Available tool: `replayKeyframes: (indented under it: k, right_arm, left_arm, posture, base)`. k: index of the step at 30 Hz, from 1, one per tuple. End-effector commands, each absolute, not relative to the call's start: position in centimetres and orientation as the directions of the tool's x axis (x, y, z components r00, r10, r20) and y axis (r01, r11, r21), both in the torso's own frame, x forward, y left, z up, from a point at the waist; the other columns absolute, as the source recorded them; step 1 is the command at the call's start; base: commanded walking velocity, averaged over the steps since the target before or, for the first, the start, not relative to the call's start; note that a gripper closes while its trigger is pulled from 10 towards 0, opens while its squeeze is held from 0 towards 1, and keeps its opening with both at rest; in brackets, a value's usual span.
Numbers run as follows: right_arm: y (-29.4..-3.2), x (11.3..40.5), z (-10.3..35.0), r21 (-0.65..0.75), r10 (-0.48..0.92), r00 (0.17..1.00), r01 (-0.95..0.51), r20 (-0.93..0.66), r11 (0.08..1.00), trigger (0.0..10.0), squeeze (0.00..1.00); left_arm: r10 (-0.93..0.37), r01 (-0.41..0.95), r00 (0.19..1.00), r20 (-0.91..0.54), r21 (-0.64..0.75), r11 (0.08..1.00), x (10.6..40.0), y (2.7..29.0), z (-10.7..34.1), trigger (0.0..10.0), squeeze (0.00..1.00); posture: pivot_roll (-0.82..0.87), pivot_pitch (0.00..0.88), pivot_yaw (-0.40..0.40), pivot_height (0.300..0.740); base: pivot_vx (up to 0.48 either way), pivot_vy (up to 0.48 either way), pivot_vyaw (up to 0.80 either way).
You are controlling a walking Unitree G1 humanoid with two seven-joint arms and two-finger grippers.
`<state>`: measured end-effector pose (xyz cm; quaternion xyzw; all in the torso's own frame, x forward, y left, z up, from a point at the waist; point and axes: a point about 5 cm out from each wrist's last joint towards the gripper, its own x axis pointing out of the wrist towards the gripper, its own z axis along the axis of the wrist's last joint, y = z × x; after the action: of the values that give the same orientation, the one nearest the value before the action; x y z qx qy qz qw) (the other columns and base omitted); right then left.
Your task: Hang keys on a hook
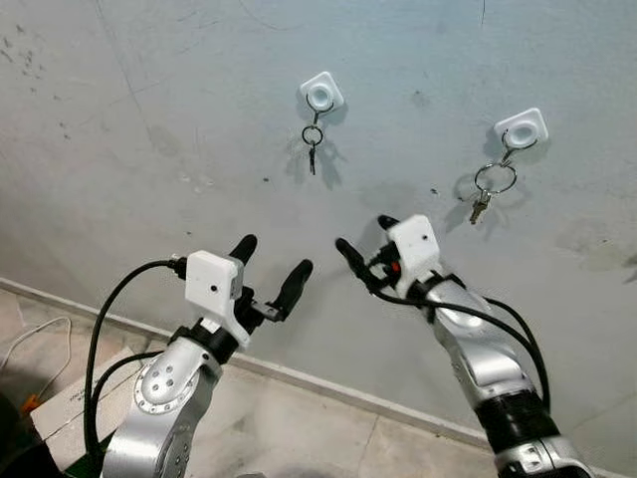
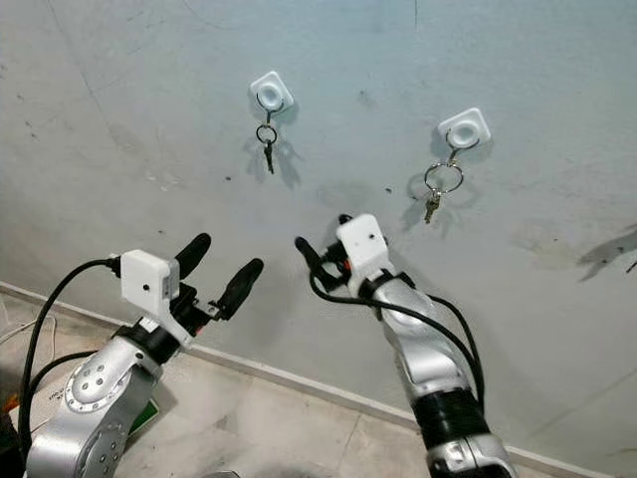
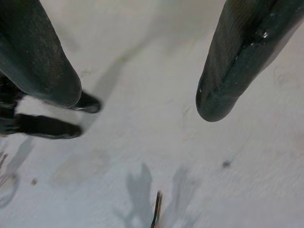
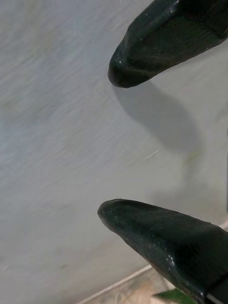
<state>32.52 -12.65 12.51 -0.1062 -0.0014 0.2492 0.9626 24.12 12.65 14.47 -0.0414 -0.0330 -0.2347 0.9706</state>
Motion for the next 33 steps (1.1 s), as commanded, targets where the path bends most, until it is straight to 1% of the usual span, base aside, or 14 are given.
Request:
replayKeyframes:
  k: [1,6,7,10,11,13,15,16,20,21,26,30,33]
  right_arm:
    - [-12.9,32.4,13.1,-0.218,0.472,0.881,-0.466,-0.032,0.857,10.0,1.00]
    - [-14.6,30.6,12.6,-0.216,0.439,0.897,-0.438,-0.048,0.873,10.0,1.00]
    - [-14.6,30.6,12.6,-0.216,0.439,0.897,-0.438,-0.048,0.873,10.0,1.00]
    - [-15.6,29.3,12.3,-0.209,0.428,0.901,-0.433,-0.071,0.877,10.0,1.00]
    - [-16.0,28.4,11.9,-0.199,0.425,0.901,-0.434,-0.090,0.879,10.0,1.00]
    - [-16.2,28.0,11.7,-0.188,0.421,0.902,-0.432,-0.101,0.882,10.0,1.00]
    - [-17.1,26.3,11.0,-0.127,0.392,0.911,-0.407,-0.131,0.905,10.0,1.00]
    - [-17.3,25.8,10.7,-0.118,0.384,0.912,-0.402,-0.146,0.908,10.0,1.00]
    - [-17.8,24.6,10.2,-0.099,0.359,0.914,-0.382,-0.190,0.919,10.0,1.00]
    - [-18.0,24.3,10.2,-0.047,0.336,0.919,-0.353,-0.206,0.935,10.0,1.00]
    - [-17.5,24.3,10.6,-0.032,0.330,0.919,-0.345,-0.215,0.938,10.0,1.00]
    - [-17.2,24.1,10.2,-0.007,0.321,0.918,-0.332,-0.234,0.943,10.0,1.00]
    - [-17.0,23.8,9.9,-0.001,0.320,0.913,-0.331,-0.251,0.944,10.0,0.96]
  left_arm:
    - [-0.438,0.442,0.896,0.074,-0.049,0.896,23.9,13.0,14.4,10.0,0.00]
    - [-0.391,0.392,0.920,0.021,-0.035,0.919,23.2,14.2,13.0,10.0,0.00]
    - [-0.391,0.392,0.920,0.021,-0.035,0.919,23.2,14.2,13.0,10.0,0.00]
    - [-0.379,0.378,0.925,-0.016,-0.040,0.925,22.6,14.6,12.1,10.0,0.00]
    - [-0.358,0.357,0.933,-0.039,-0.045,0.933,22.3,15.0,11.6,10.0,0.00]
    - [-0.348,0.345,0.936,-0.048,-0.047,0.937,22.2,15.2,11.4,10.0,0.00]
    - [-0.320,0.320,0.942,-0.104,-0.020,0.947,21.9,16.1,10.0,10.0,0.00]
    - [-0.310,0.309,0.944,-0.115,-0.022,0.951,21.9,16.5,9.7,10.0,0.00]
    - [-0.288,0.287,0.948,-0.135,-0.027,0.957,21.7,17.1,9.1,10.0,0.00]
    - [-0.281,0.281,0.949,-0.140,-0.021,0.959,21.8,17.2,9.0,10.0,0.00]
    - [-0.286,0.286,0.948,-0.143,-0.019,0.958,22.1,17.2,8.8,10.0,0.00]
    - [-0.295,0.293,0.943,-0.151,-0.036,0.955,22.2,17.4,8.8,10.0,0.00]
    - [-0.293,0.291,0.943,-0.156,-0.037,0.956,22.2,17.5,8.7,10.0,0.00]
  posture:
    - [0.09,0.041,0.012,0.740]
    - [0.08,0.036,0.016,0.740]
    - [0.08,0.036,0.016,0.740]
    - [0.08,0.034,0.018,0.740]
    - [0.07,0.032,0.021,0.740]
    - [0.07,0.031,0.022,0.740]
    - [0.07,0.025,0.022,0.740]
    - [0.07,0.024,0.020,0.740]
    - [0.06,0.021,0.019,0.740]
    - [0.06,0.019,0.016,0.740]
    - [0.04,0.029,0.022,0.740]
    - [0.04,0.029,0.031,0.740]
    - [0.05,0.029,0.034,0.740]
  base:
    - [0.000,0.000,0.00]
    - [0.000,0.000,0.00]
    - [0.000,0.000,0.00]
    - [0.000,0.000,0.00]
    - [0.000,0.000,0.00]
    - [0.000,0.000,0.00]
    - [0.000,0.000,0.00]
    - [0.000,0.000,0.00]
    - [0.000,0.000,0.00]
    - [0.000,0.000,0.00]
    - [0.000,0.000,0.00]
    - [0.000,0.000,-0.78]
    - [0.000,0.000,-0.77]
